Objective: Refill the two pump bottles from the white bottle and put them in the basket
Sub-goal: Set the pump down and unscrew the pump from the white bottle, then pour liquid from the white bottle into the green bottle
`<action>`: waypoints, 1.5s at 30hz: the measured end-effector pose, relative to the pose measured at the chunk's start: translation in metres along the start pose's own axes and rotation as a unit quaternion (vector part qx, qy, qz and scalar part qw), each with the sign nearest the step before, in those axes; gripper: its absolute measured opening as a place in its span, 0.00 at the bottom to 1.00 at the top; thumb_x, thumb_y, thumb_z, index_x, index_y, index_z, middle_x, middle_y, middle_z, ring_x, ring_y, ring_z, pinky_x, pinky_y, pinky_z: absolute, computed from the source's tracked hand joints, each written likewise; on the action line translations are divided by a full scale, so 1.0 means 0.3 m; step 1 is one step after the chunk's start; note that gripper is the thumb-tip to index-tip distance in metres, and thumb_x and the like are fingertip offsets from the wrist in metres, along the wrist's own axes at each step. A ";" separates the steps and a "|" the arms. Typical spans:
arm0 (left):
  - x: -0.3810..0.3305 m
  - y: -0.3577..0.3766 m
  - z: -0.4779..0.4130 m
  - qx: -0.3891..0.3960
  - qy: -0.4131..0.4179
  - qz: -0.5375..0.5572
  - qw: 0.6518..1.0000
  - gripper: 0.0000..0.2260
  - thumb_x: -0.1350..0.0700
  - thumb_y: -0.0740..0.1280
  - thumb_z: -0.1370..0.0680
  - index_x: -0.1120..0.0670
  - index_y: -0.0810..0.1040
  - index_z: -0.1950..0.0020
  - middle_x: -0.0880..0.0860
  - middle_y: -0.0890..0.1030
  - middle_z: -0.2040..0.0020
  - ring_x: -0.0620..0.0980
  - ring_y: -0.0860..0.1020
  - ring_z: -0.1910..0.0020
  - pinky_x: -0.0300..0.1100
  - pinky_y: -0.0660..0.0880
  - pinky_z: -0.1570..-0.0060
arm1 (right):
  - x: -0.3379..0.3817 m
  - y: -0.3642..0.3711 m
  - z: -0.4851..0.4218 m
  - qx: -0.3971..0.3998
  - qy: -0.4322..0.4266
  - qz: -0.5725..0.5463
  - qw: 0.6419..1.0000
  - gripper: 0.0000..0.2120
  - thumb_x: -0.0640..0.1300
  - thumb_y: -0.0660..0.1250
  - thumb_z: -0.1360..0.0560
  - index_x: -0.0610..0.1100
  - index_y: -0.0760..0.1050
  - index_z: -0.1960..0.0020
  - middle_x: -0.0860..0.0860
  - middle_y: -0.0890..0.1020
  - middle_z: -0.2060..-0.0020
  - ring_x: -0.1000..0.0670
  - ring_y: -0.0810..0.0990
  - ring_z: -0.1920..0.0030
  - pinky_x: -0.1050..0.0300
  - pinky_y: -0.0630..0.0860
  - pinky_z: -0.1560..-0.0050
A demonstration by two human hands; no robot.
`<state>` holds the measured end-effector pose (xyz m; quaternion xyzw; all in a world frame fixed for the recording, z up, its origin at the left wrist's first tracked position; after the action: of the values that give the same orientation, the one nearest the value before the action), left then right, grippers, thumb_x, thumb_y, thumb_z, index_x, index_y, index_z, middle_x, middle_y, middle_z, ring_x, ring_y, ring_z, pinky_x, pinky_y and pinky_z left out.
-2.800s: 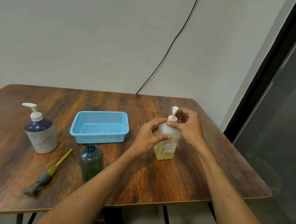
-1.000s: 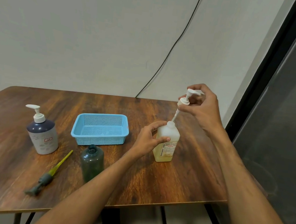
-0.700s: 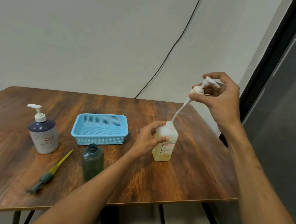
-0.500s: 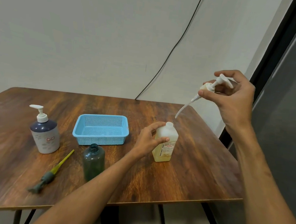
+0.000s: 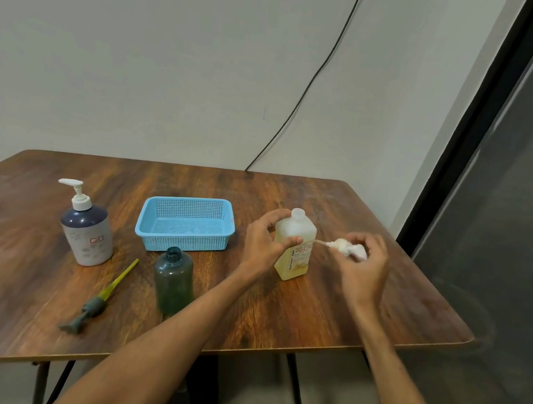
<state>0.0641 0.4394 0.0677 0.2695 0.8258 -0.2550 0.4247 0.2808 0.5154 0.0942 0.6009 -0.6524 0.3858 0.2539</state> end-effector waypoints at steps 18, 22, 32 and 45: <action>-0.022 -0.026 0.035 0.001 0.018 -0.005 1.000 0.24 0.54 0.80 0.30 0.52 0.80 0.35 0.48 0.80 0.35 0.44 0.78 0.37 0.39 0.78 0.41 | -0.277 0.176 0.150 0.128 0.046 0.192 0.972 0.15 0.38 0.76 0.33 0.51 0.71 0.58 0.56 0.72 0.58 0.55 0.72 0.58 0.55 0.74 0.62; -0.029 -0.008 0.029 0.018 0.019 -0.012 1.000 0.24 0.52 0.79 0.30 0.52 0.79 0.35 0.46 0.79 0.35 0.43 0.77 0.37 0.41 0.78 0.40 | -0.278 0.173 0.141 0.146 0.059 0.171 0.973 0.19 0.43 0.80 0.36 0.51 0.71 0.54 0.54 0.74 0.56 0.51 0.75 0.56 0.52 0.76 0.60; -0.043 0.003 0.036 0.060 -0.004 -0.044 0.997 0.28 0.50 0.78 0.28 0.49 0.75 0.30 0.46 0.77 0.32 0.44 0.75 0.36 0.46 0.76 0.36 | -0.097 0.196 0.061 0.204 0.044 0.033 0.978 0.42 0.46 0.84 0.37 0.47 0.67 0.28 0.53 0.71 0.34 0.52 0.70 0.35 0.53 0.71 0.38; -0.219 -0.239 0.280 -0.026 0.010 0.004 1.000 0.23 0.53 0.76 0.26 0.50 0.77 0.32 0.45 0.81 0.38 0.40 0.79 0.40 0.38 0.79 0.42 | -0.085 0.330 0.090 0.164 0.127 -0.027 0.978 0.43 0.43 0.84 0.39 0.48 0.66 0.30 0.51 0.76 0.40 0.50 0.78 0.42 0.46 0.82 0.46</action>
<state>0.0963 0.3179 0.0938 0.2641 0.8352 -0.2296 0.4242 0.1911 0.5065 0.0388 0.5982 -0.5263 0.5532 0.2431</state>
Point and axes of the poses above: each hand's wrist, its own z-axis away from the middle knuckle, its own y-axis out of the palm, x = y × z, the point moved 8 cm from there along -z, towards the middle knuckle
